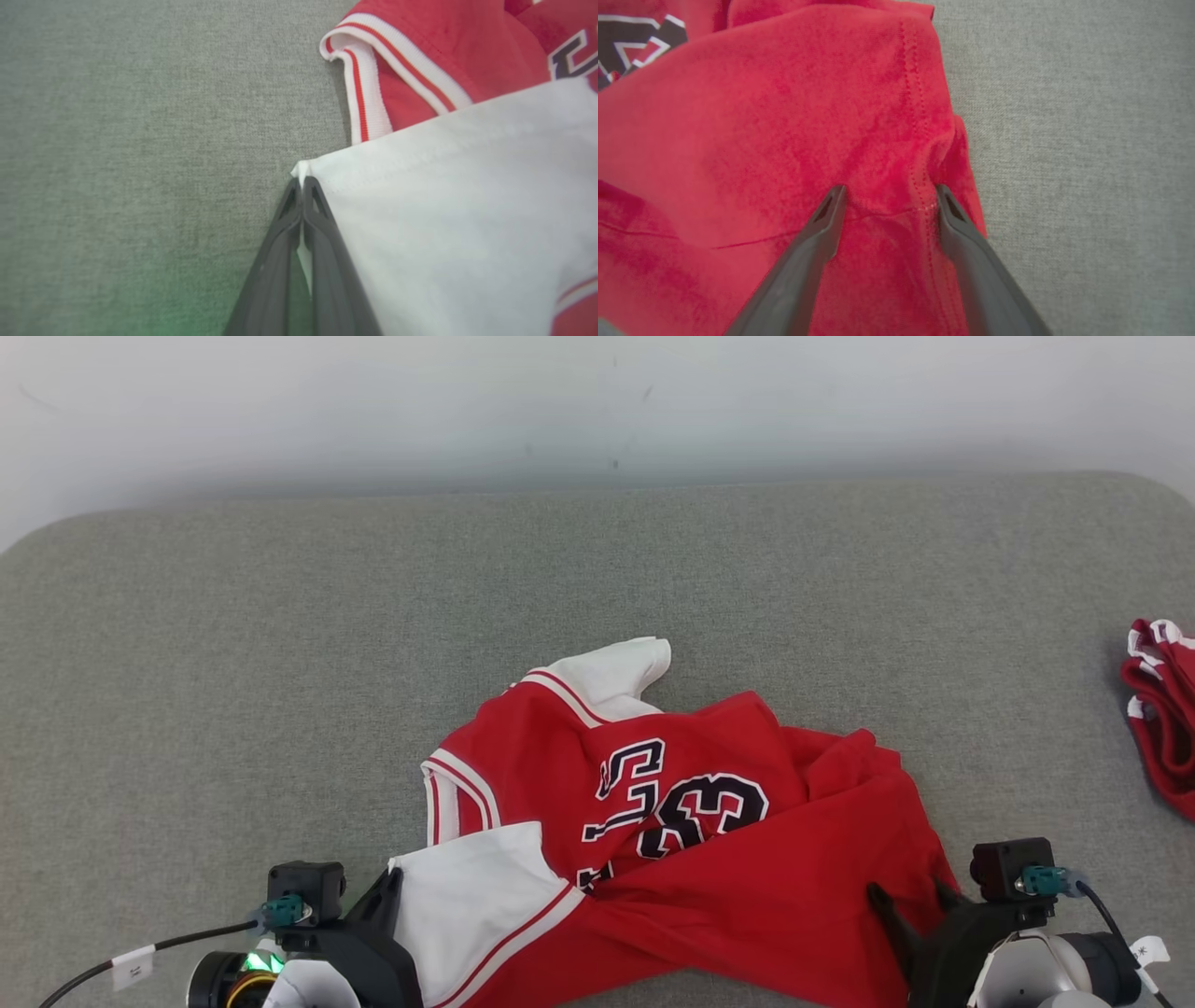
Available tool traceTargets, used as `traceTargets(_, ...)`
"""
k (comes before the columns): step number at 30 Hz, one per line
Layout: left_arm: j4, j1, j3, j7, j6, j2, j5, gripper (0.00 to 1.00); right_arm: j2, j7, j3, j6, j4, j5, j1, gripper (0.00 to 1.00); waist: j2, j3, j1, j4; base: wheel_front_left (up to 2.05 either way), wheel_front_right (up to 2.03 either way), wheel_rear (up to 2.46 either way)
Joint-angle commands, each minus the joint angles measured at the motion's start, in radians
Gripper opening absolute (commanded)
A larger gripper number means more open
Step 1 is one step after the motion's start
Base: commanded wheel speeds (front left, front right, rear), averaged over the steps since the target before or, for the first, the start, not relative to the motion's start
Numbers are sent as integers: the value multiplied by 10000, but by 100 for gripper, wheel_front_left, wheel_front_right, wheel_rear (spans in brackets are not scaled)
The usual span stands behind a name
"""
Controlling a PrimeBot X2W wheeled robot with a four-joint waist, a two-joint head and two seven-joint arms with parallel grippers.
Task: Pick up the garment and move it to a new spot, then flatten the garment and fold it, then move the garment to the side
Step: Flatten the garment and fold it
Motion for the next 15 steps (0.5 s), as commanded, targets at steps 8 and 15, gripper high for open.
traceTargets(8,151,500,7,193,210,225,-127,0,-67,-35,77,-25,-115,177,203,0,-1,-63,0,35,0,0,0)
traceTargets(15,-78,483,42,-151,330,314,-142,0,-130,-394,-277,-23,-436,96,227,0,-1,-143,0,79,0,0,0)
